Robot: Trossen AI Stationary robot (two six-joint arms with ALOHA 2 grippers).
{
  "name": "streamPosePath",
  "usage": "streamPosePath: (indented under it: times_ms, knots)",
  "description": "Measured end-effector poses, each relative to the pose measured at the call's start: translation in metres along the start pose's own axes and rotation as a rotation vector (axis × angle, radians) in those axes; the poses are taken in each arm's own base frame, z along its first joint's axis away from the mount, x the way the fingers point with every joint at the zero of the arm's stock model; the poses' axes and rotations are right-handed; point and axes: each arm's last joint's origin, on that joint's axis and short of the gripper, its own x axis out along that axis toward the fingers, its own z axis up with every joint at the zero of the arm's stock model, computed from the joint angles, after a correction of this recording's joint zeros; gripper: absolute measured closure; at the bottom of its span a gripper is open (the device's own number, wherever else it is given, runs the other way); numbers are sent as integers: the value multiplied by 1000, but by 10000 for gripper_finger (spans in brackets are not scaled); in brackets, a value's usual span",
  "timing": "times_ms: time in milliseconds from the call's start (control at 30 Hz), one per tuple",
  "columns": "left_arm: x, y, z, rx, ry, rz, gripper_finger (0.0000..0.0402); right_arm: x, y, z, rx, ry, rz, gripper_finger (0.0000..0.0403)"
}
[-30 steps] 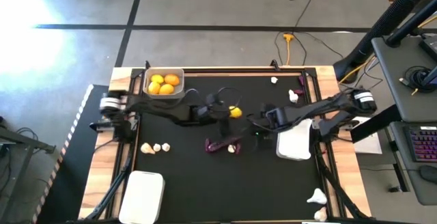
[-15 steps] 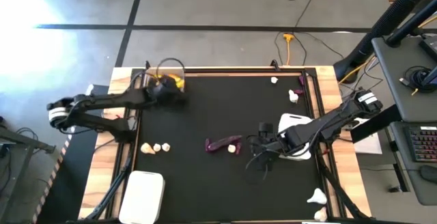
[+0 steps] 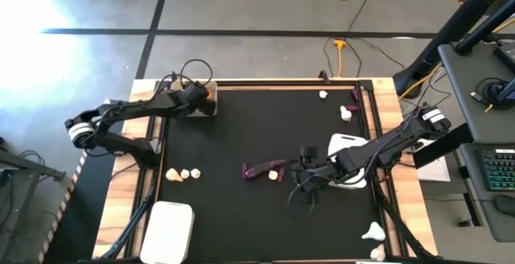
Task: Sort produce into baskets
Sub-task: Put the lemon into the top white bin, then put the center garlic into the middle right white bin
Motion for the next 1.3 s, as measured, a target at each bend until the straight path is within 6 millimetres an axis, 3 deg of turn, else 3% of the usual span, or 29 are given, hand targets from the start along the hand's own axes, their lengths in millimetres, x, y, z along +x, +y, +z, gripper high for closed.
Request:
streamPosePath:
  times_ms: [167, 300, 400, 533, 733, 833, 967, 1133, 1300]
  knots:
    - [-10, -4, 6, 100, 23, 14, 134, -4, 4, -9, 10, 57, -26, 143]
    - [-38, -11, 5, 152, -29, -34, 109, -10, 9, -18, 14, 115, -56, 135]
    - [-69, -25, -4, 178, -121, -174, 103, -12, 14, -21, 3, 113, -56, 131]
    - [-111, -50, -34, 184, -314, -418, 104, -11, 17, -17, 5, 76, -40, 126]
    - [-153, -81, -113, 314, -583, -886, 111, -9, 14, -3, 66, -35, -11, 134]
    - [-159, -84, -152, 346, -640, -1043, 115, -3, 11, 4, 46, -79, -10, 141]
    - [-151, -88, -185, 344, -651, -1059, 118, 20, 6, 15, 25, -131, -16, 147]
    - [-138, -99, -204, 350, -660, -1040, 119, 58, -3, 31, -14, -125, 66, 139]
    - [-127, -106, -216, 338, -666, -1033, 119, 69, -14, 60, -69, -54, 46, 110]
